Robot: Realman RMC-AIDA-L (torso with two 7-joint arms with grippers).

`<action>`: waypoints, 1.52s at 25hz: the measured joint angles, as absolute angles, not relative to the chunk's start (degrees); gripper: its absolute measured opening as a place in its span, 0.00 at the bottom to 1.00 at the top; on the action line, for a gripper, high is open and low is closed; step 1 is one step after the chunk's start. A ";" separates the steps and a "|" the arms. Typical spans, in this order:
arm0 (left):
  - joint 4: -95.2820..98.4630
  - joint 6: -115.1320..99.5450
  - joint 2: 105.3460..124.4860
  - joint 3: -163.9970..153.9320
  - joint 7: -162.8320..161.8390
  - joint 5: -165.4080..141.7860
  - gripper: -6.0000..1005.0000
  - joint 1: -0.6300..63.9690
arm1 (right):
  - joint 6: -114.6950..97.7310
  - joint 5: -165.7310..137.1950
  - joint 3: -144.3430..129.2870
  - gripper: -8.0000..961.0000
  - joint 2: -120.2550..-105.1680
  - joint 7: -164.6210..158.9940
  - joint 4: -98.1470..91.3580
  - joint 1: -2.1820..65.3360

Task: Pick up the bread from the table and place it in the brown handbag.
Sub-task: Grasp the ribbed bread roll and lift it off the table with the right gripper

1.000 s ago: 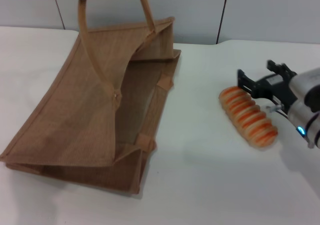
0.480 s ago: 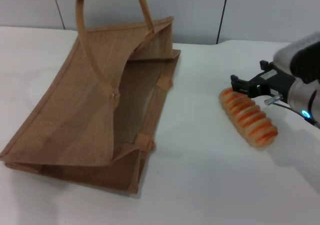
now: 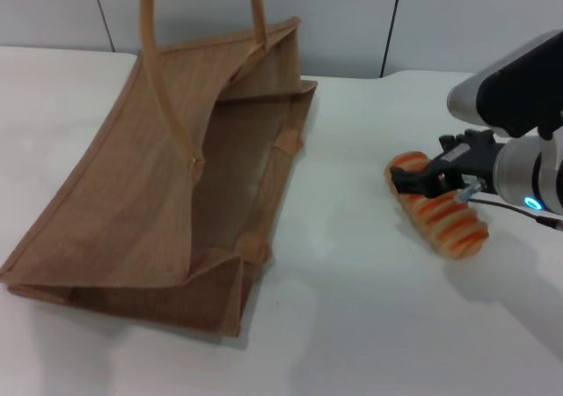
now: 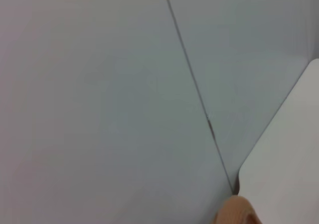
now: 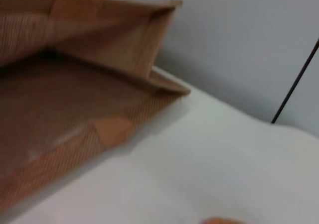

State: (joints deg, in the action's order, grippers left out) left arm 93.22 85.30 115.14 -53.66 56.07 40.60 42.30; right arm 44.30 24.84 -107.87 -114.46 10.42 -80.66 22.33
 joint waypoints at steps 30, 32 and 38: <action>93.66 86.54 115.29 -54.42 56.07 39.01 0.14 43.96 | 54.19 31.32 -101.11 0.79 -115.61 18.47 -68.01 29.38; 93.65 86.68 115.27 -54.42 56.07 38.64 0.14 44.00 | 54.79 32.45 -100.95 0.78 -115.57 19.47 -67.78 29.82; 93.60 86.76 115.65 -54.40 56.07 36.96 0.14 44.66 | 56.31 34.10 -100.39 0.74 -115.66 21.24 -67.67 30.67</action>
